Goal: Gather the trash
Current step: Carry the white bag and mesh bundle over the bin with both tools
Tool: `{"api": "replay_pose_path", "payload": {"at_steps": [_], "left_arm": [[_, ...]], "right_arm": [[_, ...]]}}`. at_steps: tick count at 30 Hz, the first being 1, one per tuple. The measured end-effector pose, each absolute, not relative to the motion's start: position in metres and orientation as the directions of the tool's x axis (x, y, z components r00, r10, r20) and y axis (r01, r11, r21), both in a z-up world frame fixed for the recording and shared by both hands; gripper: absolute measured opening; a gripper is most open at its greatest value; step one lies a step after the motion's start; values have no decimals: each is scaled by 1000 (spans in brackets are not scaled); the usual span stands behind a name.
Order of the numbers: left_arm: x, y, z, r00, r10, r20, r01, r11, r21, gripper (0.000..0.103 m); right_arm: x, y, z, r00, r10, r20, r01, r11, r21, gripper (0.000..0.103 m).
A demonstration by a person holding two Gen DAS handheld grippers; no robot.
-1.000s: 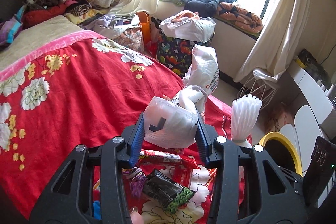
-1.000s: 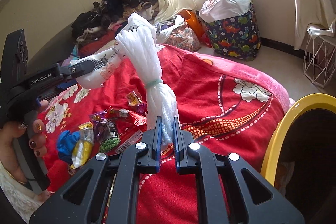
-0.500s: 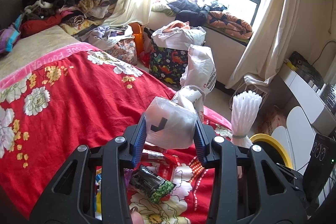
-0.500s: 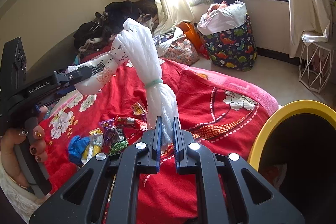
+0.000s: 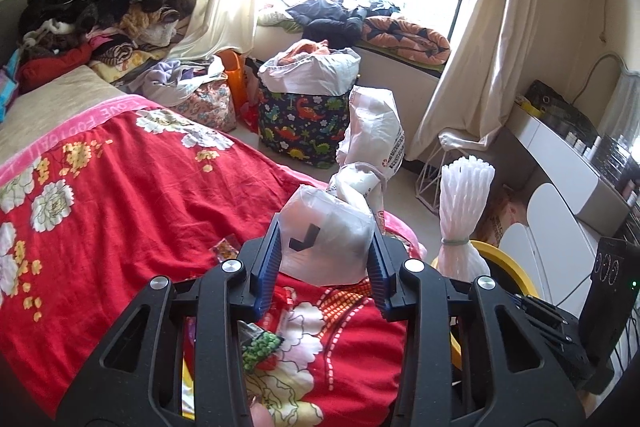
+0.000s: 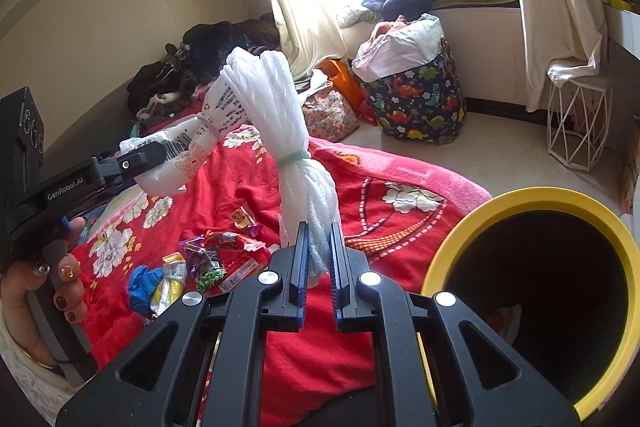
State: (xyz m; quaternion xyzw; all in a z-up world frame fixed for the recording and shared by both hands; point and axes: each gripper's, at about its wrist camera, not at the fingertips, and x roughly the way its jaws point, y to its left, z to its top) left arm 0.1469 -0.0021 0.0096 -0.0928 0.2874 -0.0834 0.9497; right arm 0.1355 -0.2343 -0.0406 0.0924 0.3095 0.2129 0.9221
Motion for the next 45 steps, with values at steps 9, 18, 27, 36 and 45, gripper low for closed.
{"api": "replay_pose_path", "payload": {"at_steps": [9,18,27,36,45], "left_arm": [[143,-34,10,806,-260,-531,173,963,-208,31],[142,-58,10,794,-293,-533,223,956,-192,30],[139,-80,6,776,-324,-542,270,946,-180,30],[136,-101,-2,754,-351,-556,312,935,-167,30],[133,-122,-9,732,-371,-572,350,924,-151,30]], "right_arm": [[122,-264,-34,750,416,-514,-288,905,312,9],[114,-290,-30,775,384,-501,-246,915,321,10],[107,-312,-30,798,348,-493,-201,923,327,9],[102,-340,-33,818,301,-490,-135,929,344,9],[96,-366,-37,833,251,-494,-71,932,355,9]]}}
